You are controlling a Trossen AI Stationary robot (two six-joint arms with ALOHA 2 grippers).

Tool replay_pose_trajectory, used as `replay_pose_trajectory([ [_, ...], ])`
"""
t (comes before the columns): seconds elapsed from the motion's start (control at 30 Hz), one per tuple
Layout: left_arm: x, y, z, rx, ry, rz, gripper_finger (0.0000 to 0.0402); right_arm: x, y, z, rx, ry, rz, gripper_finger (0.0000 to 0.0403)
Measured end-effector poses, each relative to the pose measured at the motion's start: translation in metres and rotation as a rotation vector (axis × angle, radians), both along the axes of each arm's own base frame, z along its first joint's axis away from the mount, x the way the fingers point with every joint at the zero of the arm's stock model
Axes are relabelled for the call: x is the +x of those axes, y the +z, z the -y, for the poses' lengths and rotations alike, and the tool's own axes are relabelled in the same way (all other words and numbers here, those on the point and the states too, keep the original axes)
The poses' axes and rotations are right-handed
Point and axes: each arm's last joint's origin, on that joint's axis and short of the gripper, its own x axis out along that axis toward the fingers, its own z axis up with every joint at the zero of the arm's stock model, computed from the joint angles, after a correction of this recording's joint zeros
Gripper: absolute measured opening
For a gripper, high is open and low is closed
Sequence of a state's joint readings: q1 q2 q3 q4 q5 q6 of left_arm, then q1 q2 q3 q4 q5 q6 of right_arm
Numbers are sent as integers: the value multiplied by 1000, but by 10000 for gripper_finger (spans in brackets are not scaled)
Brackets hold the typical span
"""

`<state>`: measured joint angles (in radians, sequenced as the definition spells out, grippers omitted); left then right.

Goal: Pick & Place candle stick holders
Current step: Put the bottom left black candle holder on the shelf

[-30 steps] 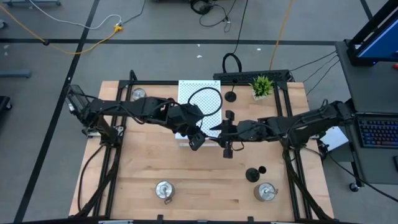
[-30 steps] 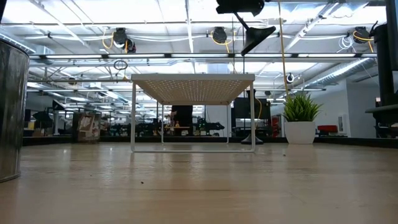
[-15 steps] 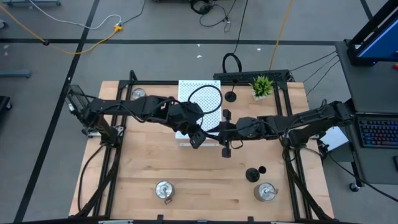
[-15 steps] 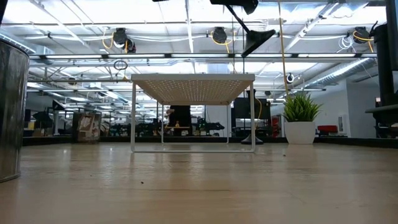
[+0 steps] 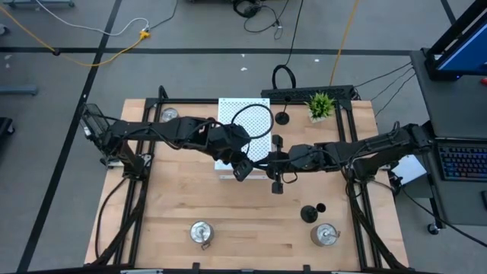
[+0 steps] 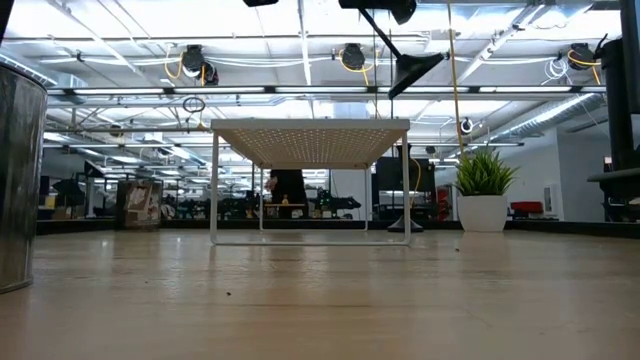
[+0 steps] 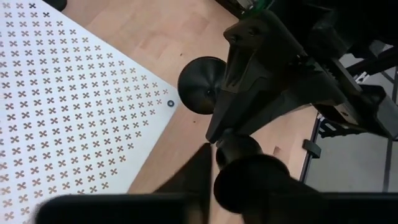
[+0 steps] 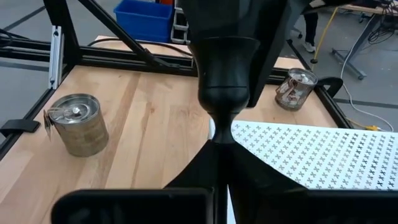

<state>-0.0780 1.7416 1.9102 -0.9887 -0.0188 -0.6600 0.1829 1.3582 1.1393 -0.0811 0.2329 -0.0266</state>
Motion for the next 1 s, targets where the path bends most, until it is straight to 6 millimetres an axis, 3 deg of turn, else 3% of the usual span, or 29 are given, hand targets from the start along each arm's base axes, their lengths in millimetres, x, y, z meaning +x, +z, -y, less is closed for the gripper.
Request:
replay_pose_trajectory([
  [0.23,-2,2,-2,16,-17,3,200,-1,-2,0,4,-3,-21,9],
  [0.4,-9,8,-10,-47,-51,4,261,-2,-4,1,-13,-29,-42,8],
  [0.67,-34,27,-18,-50,-57,22,284,-11,6,13,-21,-83,-16,8],
  [0.77,-46,36,-20,25,-7,41,284,-17,16,20,-44,-95,20,8],
  [1.0,-83,35,-20,245,223,-130,285,-16,45,56,-140,-148,258,8],
])
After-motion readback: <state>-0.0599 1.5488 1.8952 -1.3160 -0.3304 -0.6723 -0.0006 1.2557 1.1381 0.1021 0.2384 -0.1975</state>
